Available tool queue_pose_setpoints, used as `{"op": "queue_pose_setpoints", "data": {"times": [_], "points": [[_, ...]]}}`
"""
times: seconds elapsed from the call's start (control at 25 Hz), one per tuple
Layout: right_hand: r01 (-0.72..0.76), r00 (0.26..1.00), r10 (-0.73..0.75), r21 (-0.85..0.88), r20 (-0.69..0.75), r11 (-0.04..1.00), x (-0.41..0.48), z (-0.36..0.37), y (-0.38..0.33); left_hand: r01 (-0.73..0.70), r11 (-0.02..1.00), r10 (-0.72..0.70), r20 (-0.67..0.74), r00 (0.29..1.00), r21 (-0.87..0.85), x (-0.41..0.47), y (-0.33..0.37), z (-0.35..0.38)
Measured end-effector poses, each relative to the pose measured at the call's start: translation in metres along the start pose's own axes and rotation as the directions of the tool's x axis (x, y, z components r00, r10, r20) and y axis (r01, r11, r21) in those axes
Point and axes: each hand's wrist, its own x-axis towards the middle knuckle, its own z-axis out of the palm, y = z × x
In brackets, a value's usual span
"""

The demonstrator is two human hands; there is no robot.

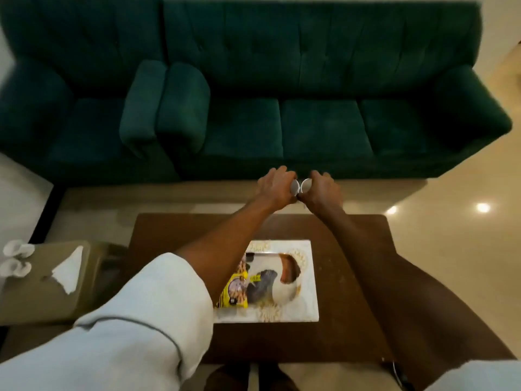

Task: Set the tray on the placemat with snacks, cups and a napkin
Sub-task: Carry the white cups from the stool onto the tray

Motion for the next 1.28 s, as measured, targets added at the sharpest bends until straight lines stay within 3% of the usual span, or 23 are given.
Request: {"op": "queue_pose_setpoints", "data": {"times": [0.12,0.28,0.48,1.04,1.16,1.28], "points": [[-0.038,0.988,0.042,-0.028,0.147,0.999,-0.017,0.102,0.041,0.084,0.995,-0.076,0.149,0.986,-0.050,-0.021,-0.043,0.110],[0.018,0.954,0.009,-0.087,0.299,0.996,-0.034,0.212,0.062,0.232,0.972,-0.220,0.211,0.952,-0.032,-0.063,-0.108,0.218],[0.103,0.918,-0.028,-0.171,0.396,0.980,-0.044,0.294,0.066,0.239,0.971,-0.240,0.205,0.949,0.028,-0.090,-0.160,0.279],[0.132,0.931,-0.054,-0.195,0.360,0.972,-0.031,0.317,0.057,0.230,0.967,-0.249,0.226,0.942,0.107,-0.063,-0.175,0.289],[0.144,0.906,-0.048,-0.200,0.421,0.969,-0.031,0.299,0.052,0.272,0.957,-0.289,0.281,0.915,0.100,-0.067,-0.168,0.271],[0.159,0.897,-0.076,-0.158,0.436,0.974,-0.025,0.246,0.046,0.299,0.950,-0.313,0.226,0.923,0.092,-0.077,-0.161,0.223]]}}
